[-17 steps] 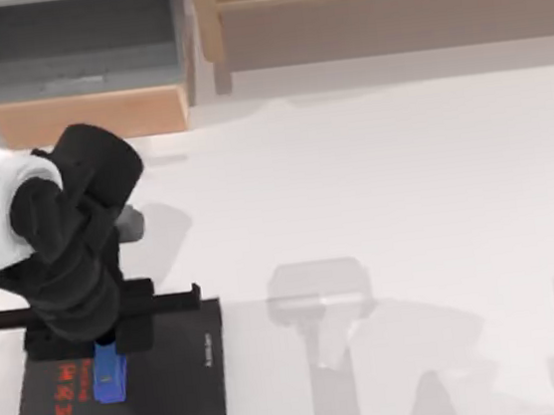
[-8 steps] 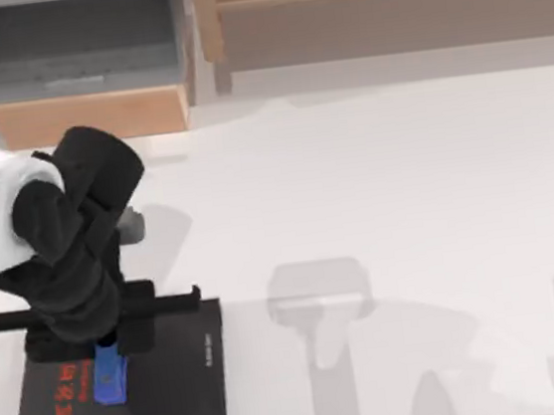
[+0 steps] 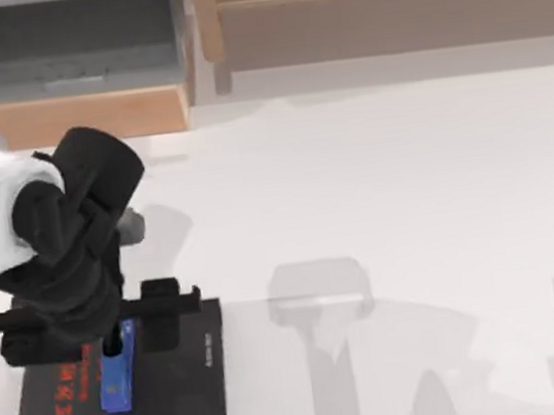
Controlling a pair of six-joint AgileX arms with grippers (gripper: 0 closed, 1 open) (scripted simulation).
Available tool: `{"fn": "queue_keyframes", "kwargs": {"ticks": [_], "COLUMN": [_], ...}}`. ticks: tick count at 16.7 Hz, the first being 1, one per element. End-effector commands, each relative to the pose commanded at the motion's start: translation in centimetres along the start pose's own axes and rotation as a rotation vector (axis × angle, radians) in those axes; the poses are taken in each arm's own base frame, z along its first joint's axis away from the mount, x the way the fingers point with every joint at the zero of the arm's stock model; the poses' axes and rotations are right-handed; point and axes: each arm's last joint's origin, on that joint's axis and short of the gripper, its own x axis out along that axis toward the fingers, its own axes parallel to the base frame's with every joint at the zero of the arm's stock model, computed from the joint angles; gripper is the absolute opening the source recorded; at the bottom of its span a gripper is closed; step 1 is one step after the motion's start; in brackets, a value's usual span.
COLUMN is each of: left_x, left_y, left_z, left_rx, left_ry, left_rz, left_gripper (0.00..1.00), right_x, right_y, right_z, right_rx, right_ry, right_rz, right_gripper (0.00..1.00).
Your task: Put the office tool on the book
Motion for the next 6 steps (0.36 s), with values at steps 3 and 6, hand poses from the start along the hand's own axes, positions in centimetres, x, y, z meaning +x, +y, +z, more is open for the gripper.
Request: {"fn": "queue_keyframes", "kwargs": {"ticks": [3,6], "left_x": [0.0,0.0], "left_y": [0.0,0.0], "left_z": [0.0,0.0], "left_rx": [0.0,0.0], "left_ry": [0.0,0.0], "left_rz": [0.0,0.0], "left_gripper": [1.0,1.0], "right_x": [0.0,0.0], "right_y": [0.0,0.0], "right_z": [0.0,0.0], "right_rx": [0.0,0.0], "right_ry": [0.0,0.0], "right_rz": [0.0,0.0], "right_gripper": [1.0,1.0]}}
